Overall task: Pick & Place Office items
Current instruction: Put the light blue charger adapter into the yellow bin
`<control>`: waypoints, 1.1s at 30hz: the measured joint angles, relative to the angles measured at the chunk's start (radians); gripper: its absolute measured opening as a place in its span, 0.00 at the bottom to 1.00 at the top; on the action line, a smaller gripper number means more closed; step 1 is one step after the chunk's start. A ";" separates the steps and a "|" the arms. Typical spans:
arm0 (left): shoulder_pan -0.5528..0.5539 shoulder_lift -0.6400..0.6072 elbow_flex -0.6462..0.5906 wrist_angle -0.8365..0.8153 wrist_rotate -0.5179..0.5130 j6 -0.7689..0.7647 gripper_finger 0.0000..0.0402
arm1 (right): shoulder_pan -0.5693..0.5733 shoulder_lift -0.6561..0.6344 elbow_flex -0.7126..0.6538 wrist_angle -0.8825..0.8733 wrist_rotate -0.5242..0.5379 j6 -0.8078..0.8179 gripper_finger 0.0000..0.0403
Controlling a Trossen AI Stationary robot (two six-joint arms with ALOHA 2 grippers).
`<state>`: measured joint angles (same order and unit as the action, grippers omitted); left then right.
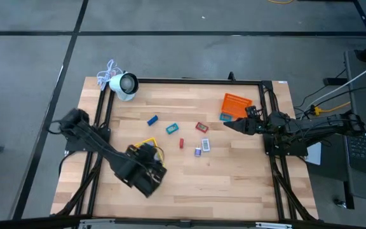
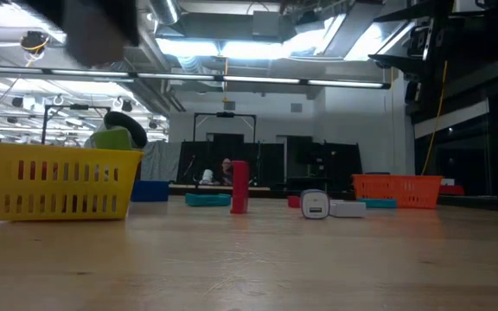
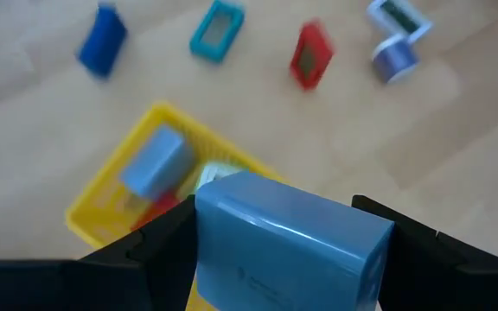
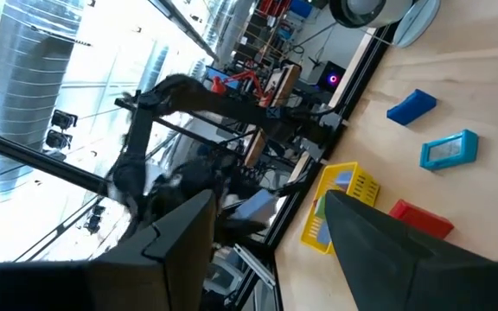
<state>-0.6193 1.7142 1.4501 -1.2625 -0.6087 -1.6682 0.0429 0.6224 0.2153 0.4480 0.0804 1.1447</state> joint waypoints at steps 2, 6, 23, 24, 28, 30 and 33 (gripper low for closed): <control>0.001 -0.071 -0.120 0.107 0.035 -0.009 0.65 | 0.000 0.000 0.000 0.000 -0.004 0.000 0.56; 0.015 -0.158 -0.315 0.287 0.066 -0.017 0.65 | 0.000 0.000 0.000 0.000 -0.015 -0.001 0.56; 0.194 -0.267 -0.548 0.393 0.204 0.196 0.65 | 0.000 0.000 0.000 0.000 -0.010 0.000 0.56; 0.196 -0.276 -0.565 0.410 0.203 0.197 0.65 | 0.000 0.000 0.000 0.000 -0.010 0.001 0.56; 0.196 -0.291 -0.631 0.508 0.253 0.199 0.65 | 0.000 0.000 0.000 0.008 -0.010 0.001 0.56; 0.196 -0.298 -0.636 0.528 0.274 0.200 0.65 | 0.000 0.000 0.000 0.008 -0.010 0.004 0.56; 0.196 -0.307 -0.637 0.542 0.277 0.213 0.68 | 0.000 0.000 0.000 0.013 -0.001 0.004 0.56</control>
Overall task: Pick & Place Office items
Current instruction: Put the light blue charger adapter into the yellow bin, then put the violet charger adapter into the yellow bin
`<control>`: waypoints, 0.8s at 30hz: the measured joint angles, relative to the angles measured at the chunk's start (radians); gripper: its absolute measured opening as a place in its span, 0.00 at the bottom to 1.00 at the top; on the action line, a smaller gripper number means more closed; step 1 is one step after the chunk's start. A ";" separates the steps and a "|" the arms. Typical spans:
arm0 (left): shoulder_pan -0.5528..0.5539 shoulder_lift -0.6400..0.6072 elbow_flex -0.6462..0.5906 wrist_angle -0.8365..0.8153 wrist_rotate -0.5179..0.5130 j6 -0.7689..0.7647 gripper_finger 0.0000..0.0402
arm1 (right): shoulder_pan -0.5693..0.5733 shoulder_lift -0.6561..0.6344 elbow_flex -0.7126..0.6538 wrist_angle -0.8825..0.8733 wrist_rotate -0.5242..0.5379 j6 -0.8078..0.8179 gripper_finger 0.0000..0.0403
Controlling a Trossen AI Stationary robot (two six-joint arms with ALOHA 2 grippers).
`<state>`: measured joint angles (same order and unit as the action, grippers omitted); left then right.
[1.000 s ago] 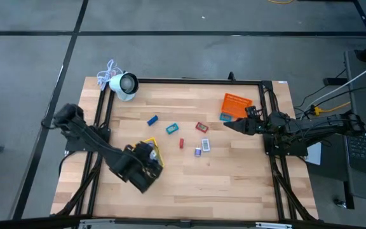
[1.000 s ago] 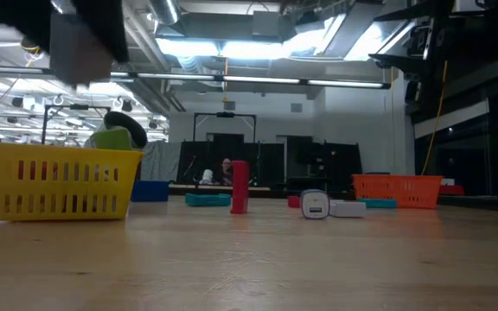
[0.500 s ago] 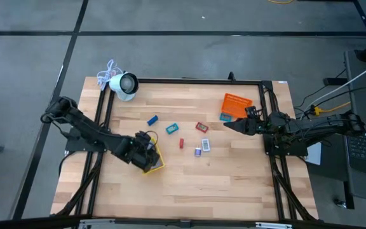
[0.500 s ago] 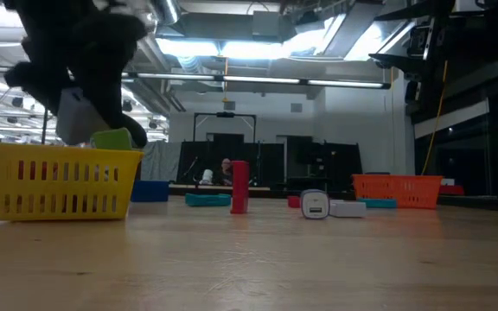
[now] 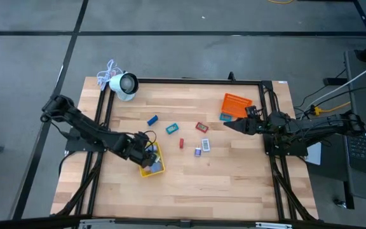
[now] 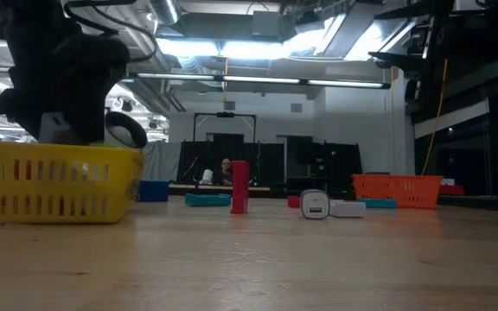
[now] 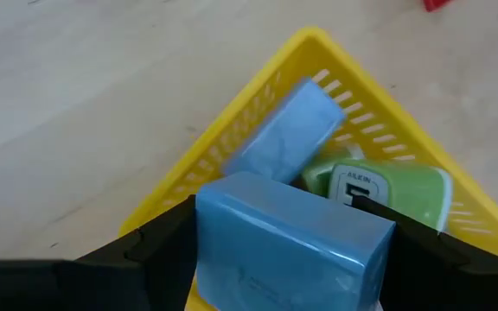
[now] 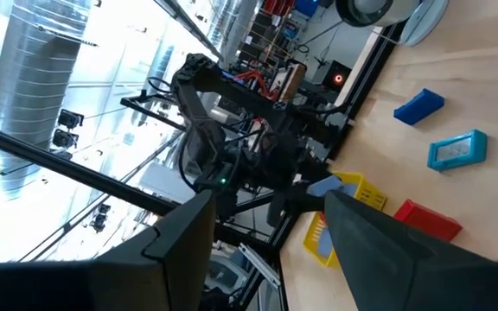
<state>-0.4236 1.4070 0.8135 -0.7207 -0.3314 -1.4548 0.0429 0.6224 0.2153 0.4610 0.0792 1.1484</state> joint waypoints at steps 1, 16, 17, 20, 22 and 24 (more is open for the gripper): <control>0.000 -0.005 0.000 0.002 -0.002 0.000 0.71 | 0.000 0.000 0.000 0.000 0.006 0.000 0.56; 0.002 -0.058 0.058 -0.079 -0.012 0.060 0.85 | 0.000 0.000 0.000 0.007 0.018 0.019 0.56; 0.001 -0.067 0.074 -0.108 -0.018 0.069 0.85 | 0.000 0.000 0.000 0.010 0.018 0.019 0.56; 0.002 -0.094 0.125 -0.180 -0.024 0.099 0.85 | 0.000 0.000 0.000 0.011 0.019 0.022 0.56; 0.002 -0.115 0.150 -0.204 -0.014 0.119 0.85 | 0.000 0.000 0.000 0.012 0.026 0.022 0.56; 0.002 -0.125 0.164 -0.219 0.006 0.126 0.85 | 0.000 0.000 0.000 0.013 0.035 0.021 0.56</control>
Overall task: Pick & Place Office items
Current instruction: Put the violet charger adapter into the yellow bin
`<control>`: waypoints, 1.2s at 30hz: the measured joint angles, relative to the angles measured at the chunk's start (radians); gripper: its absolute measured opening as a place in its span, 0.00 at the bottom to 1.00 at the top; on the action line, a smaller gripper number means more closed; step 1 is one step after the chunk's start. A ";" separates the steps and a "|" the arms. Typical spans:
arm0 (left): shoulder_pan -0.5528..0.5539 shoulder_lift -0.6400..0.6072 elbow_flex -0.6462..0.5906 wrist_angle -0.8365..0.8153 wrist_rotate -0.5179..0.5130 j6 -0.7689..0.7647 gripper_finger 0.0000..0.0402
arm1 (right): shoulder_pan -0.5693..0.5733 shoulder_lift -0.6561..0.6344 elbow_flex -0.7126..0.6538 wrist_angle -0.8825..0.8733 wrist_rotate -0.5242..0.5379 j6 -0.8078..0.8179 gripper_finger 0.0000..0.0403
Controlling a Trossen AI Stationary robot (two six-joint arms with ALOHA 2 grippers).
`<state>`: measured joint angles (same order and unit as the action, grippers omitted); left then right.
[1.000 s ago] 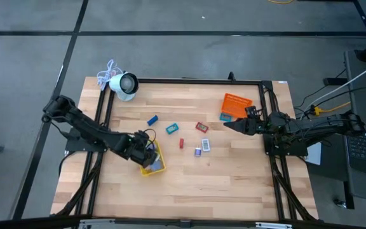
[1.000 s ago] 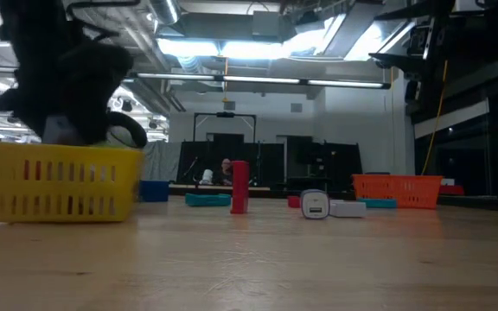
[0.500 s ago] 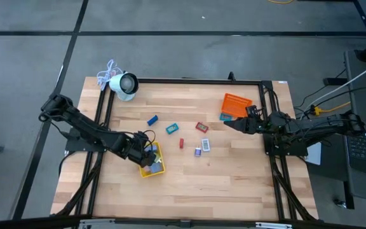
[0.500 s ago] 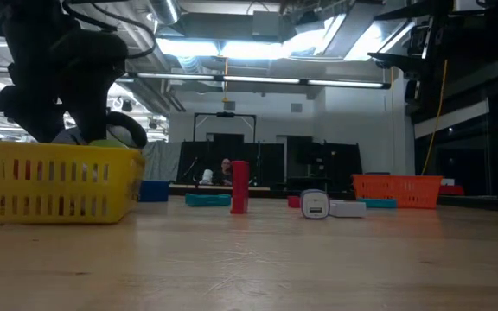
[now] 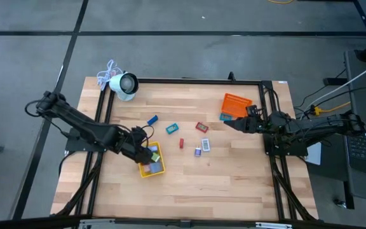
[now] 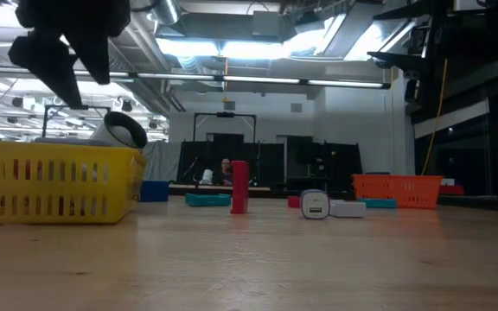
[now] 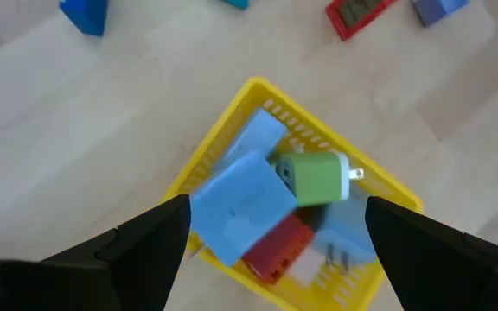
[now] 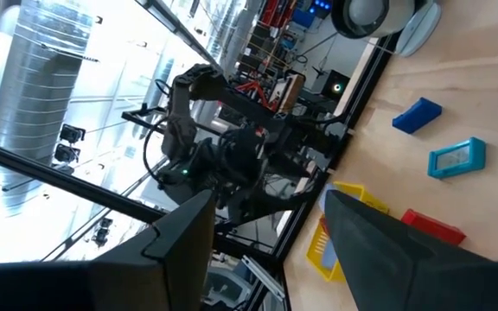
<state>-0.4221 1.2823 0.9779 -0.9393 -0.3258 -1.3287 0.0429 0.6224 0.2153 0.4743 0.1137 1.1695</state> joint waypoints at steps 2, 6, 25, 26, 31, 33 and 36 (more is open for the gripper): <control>0.000 -0.005 0.016 -0.003 0.003 0.000 0.85 | 0.000 0.000 0.000 0.004 0.002 -0.003 0.56; 0.010 -0.005 0.075 0.105 -0.034 0.102 0.85 | 0.000 0.000 0.000 0.005 0.002 -0.005 0.56; 0.338 0.482 0.442 0.368 0.213 0.395 0.84 | 0.000 0.000 0.000 0.041 0.081 -0.025 0.56; 0.342 0.509 0.460 0.371 0.214 0.380 0.84 | 0.000 0.000 0.000 0.040 0.081 -0.025 0.56; 0.357 0.652 0.579 0.299 0.265 0.379 0.81 | 0.000 0.000 0.000 0.018 0.081 -0.025 0.56; 0.354 0.706 0.648 0.230 0.289 0.394 0.79 | 0.000 0.000 0.000 0.012 0.075 -0.026 0.56; 0.350 0.784 0.749 0.119 0.325 0.404 0.78 | 0.000 0.000 0.000 0.012 0.066 -0.026 0.56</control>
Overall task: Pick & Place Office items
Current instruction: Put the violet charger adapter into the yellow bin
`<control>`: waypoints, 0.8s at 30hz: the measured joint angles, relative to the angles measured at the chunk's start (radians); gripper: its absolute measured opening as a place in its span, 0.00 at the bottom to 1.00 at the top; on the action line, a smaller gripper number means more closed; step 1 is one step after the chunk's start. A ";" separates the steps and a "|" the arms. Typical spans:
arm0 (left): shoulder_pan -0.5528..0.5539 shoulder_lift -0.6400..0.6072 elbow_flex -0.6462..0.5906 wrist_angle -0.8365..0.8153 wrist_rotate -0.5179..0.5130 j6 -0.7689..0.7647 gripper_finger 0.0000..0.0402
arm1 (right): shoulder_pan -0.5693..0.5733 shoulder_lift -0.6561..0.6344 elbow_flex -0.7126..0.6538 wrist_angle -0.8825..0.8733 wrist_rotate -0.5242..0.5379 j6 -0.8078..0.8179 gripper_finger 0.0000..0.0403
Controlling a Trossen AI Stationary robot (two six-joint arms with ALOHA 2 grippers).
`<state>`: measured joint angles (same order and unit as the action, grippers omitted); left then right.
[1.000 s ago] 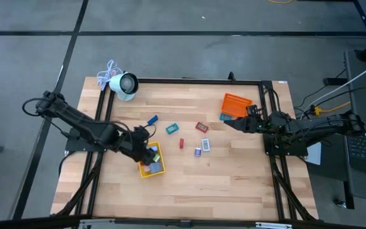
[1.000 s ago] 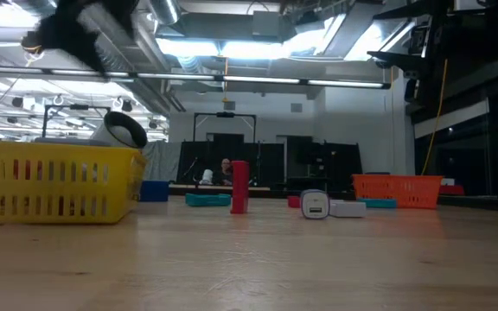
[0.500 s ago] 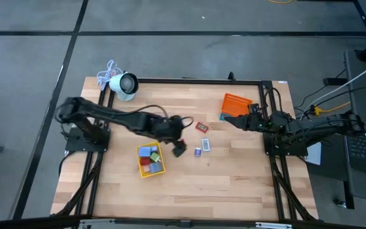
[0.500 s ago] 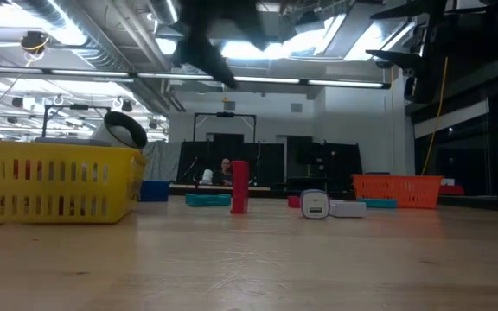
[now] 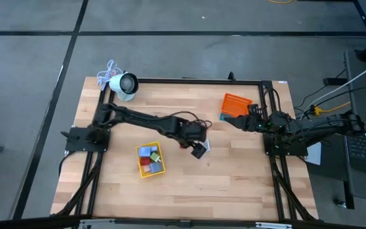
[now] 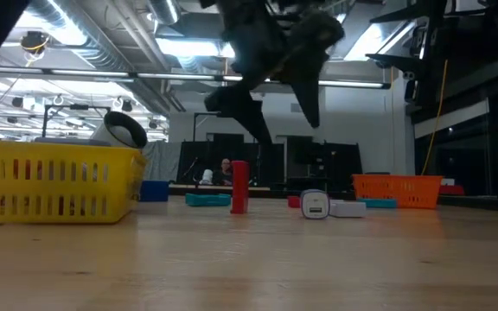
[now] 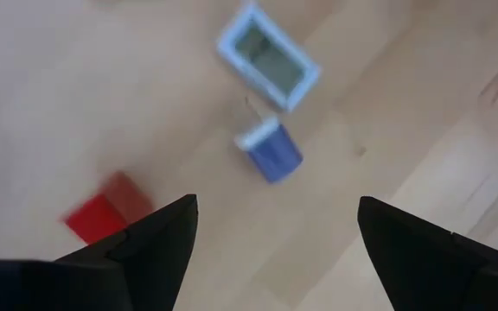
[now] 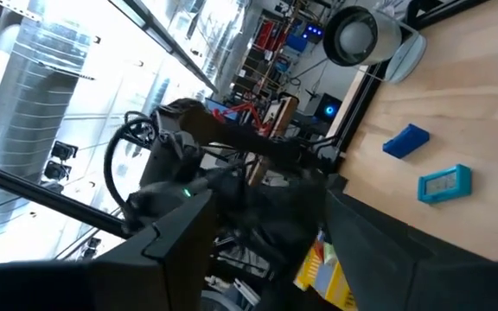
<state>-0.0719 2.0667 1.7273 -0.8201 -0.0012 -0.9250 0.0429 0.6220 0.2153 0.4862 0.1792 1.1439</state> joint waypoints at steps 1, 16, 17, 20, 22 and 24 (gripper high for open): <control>0.000 0.025 0.028 -0.024 0.025 0.008 0.78 | 0.000 0.000 0.000 0.000 -0.003 0.000 0.56; 0.039 0.172 0.226 -0.121 0.037 -0.044 0.79 | 0.000 0.000 0.000 0.000 -0.067 -0.027 0.56; 0.041 0.176 0.226 -0.123 0.031 -0.053 0.79 | 0.000 0.000 0.000 0.000 -0.072 -0.027 0.56; 0.048 0.187 0.225 -0.116 0.030 -0.074 0.79 | 0.000 0.000 0.000 0.000 -0.088 -0.027 0.56; 0.048 0.197 0.226 -0.104 0.038 -0.083 0.79 | 0.000 0.000 0.000 0.000 -0.090 -0.028 0.56; 0.046 0.214 0.225 -0.080 0.051 -0.095 0.79 | 0.000 0.000 0.000 -0.001 -0.077 -0.042 0.56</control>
<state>-0.0258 2.2810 1.9522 -0.8999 0.0501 -1.0204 0.0429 0.6220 0.2153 0.4855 0.1027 1.1018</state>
